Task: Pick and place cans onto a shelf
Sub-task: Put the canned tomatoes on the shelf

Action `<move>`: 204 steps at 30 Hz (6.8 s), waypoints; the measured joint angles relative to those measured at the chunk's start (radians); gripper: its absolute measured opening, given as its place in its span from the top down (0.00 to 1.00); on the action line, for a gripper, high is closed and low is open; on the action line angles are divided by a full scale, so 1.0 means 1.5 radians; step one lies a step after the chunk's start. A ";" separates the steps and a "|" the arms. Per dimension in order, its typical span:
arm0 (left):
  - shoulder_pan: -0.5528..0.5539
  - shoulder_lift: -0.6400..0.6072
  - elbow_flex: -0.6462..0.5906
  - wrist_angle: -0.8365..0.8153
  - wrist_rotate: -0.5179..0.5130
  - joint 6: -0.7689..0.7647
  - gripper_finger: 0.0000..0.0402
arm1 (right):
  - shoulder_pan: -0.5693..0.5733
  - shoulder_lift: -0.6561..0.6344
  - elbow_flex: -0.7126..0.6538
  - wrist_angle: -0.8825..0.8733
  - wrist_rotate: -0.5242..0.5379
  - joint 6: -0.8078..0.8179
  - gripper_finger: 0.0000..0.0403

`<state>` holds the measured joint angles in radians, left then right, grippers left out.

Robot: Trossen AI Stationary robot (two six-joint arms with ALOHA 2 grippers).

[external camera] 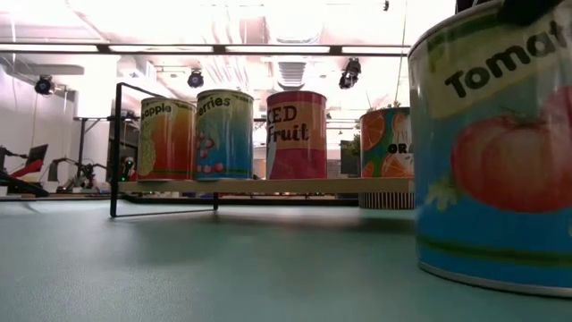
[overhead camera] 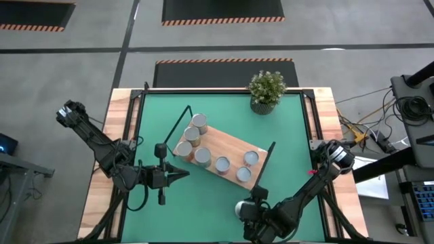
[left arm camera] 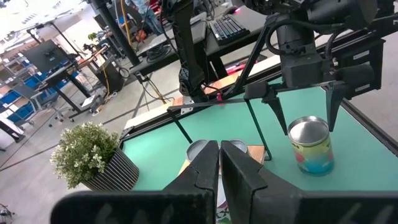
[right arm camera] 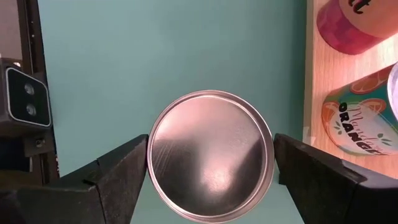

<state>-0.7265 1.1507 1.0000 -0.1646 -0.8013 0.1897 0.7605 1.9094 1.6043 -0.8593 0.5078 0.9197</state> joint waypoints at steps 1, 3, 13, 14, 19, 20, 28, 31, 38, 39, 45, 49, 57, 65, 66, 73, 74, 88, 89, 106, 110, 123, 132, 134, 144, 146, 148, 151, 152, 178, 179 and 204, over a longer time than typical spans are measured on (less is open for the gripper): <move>0.000 0.000 0.000 0.000 0.000 0.000 1.00 | 0.000 0.002 0.000 0.000 0.001 -0.001 0.20; 0.000 0.000 0.000 0.000 0.000 0.000 1.00 | 0.000 0.002 0.000 0.000 0.002 -0.002 0.20; 0.000 0.000 0.000 0.000 0.000 0.000 1.00 | 0.000 -0.010 0.032 -0.001 -0.015 -0.019 0.20; 0.000 0.000 0.000 0.000 0.000 0.000 1.00 | 0.000 -0.010 0.039 0.002 -0.015 -0.021 0.20; 0.000 0.000 0.000 0.002 0.000 0.000 1.00 | 0.000 -0.010 0.083 0.000 -0.011 -0.051 0.20; 0.000 0.000 0.000 0.003 0.000 0.000 1.00 | 0.000 -0.010 0.094 0.000 -0.009 -0.059 0.20; 0.000 0.000 0.000 0.011 0.000 0.000 1.00 | -0.028 -0.011 0.207 -0.022 0.026 -0.143 0.20; 0.000 0.000 0.000 0.013 0.000 0.001 1.00 | -0.055 -0.013 0.261 -0.054 0.027 -0.176 0.20; 0.000 0.000 0.002 0.016 0.000 0.005 1.00 | -0.158 -0.013 0.351 -0.120 0.011 -0.289 0.20; 0.000 0.000 0.003 0.016 0.000 0.006 1.00 | -0.176 -0.013 0.360 -0.125 0.006 -0.311 0.20; -0.009 -0.012 0.004 0.015 -0.001 0.010 1.00 | -0.291 -0.013 0.402 -0.130 -0.037 -0.445 0.20; -0.021 -0.030 0.003 0.003 -0.001 0.010 1.00 | -0.358 -0.013 0.410 -0.160 -0.061 -0.501 0.20; -0.032 -0.056 -0.001 -0.022 -0.001 0.007 1.00 | -0.430 -0.013 0.402 -0.212 -0.065 -0.539 0.20; -0.032 -0.065 -0.001 -0.030 -0.001 0.025 1.00 | -0.464 -0.013 0.357 -0.199 -0.100 -0.557 0.20; -0.032 -0.065 -0.001 -0.032 -0.001 0.025 1.00 | -0.466 -0.013 0.348 -0.190 -0.099 -0.560 0.20; -0.032 -0.067 -0.001 -0.043 -0.001 0.025 1.00 | -0.480 -0.013 0.281 -0.115 -0.136 -0.580 0.20; -0.032 -0.067 -0.001 -0.044 -0.001 0.025 1.00 | -0.483 -0.013 0.275 -0.111 -0.136 -0.581 0.20; -0.032 -0.067 -0.002 -0.053 -0.001 0.017 1.00 | -0.508 -0.025 0.174 -0.037 -0.188 -0.590 0.20; -0.032 -0.067 -0.002 -0.056 -0.001 0.015 1.00 | -0.508 -0.030 0.161 -0.027 -0.188 -0.590 0.20; -0.033 -0.066 -0.002 -0.049 -0.001 0.022 1.00 | -0.521 -0.108 -0.033 0.156 -0.187 -0.572 0.20; -0.033 -0.066 -0.002 -0.049 -0.001 0.023 1.00 | -0.521 -0.107 -0.038 0.163 -0.187 -0.573 0.20; -0.033 -0.066 -0.002 -0.049 -0.001 0.023 1.00 | -0.521 -0.106 -0.038 0.169 -0.187 -0.562 0.15; -0.033 -0.066 -0.002 -0.050 -0.001 0.023 1.00 | -0.516 -0.122 0.007 0.148 -0.187 -0.580 0.16; -0.033 -0.066 -0.002 -0.051 -0.001 0.023 1.00 | -0.516 -0.130 0.034 0.119 -0.185 -0.585 0.17; -0.033 -0.066 -0.002 -0.051 -0.001 0.025 1.00 | -0.580 -0.132 0.043 -0.043 -0.169 -0.576 0.43; -0.033 -0.066 -0.002 -0.051 -0.001 0.025 1.00 | -0.592 -0.132 0.034 -0.065 -0.169 -0.570 0.53; -0.033 -0.066 -0.002 -0.052 -0.001 0.025 1.00 | -0.597 -0.132 0.023 -0.065 -0.180 -0.570 0.62; -0.033 -0.066 -0.002 -0.051 -0.001 0.032 1.00 | -0.597 -0.132 0.003 -0.041 -0.187 -0.568 0.74; -0.033 -0.066 -0.002 -0.051 -0.001 0.036 1.00 | -0.596 -0.130 -0.003 -0.027 -0.187 -0.568 0.78; -0.033 -0.066 -0.002 -0.050 -0.001 0.050 1.00 | -0.582 -0.116 -0.014 0.015 -0.201 -0.559 0.98; -0.033 -0.066 -0.002 -0.050 -0.001 0.050 1.00 | -0.582 -0.114 -0.014 0.018 -0.203 -0.556 0.98; -0.033 -0.066 -0.002 -0.050 -0.001 0.053 1.00 | -0.554 -0.102 -0.017 0.091 -0.237 -0.550 0.98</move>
<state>-0.7756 1.0515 0.9977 -0.2394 -0.8021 0.2687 -0.0699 1.7565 1.5791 -0.7223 0.1527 0.0953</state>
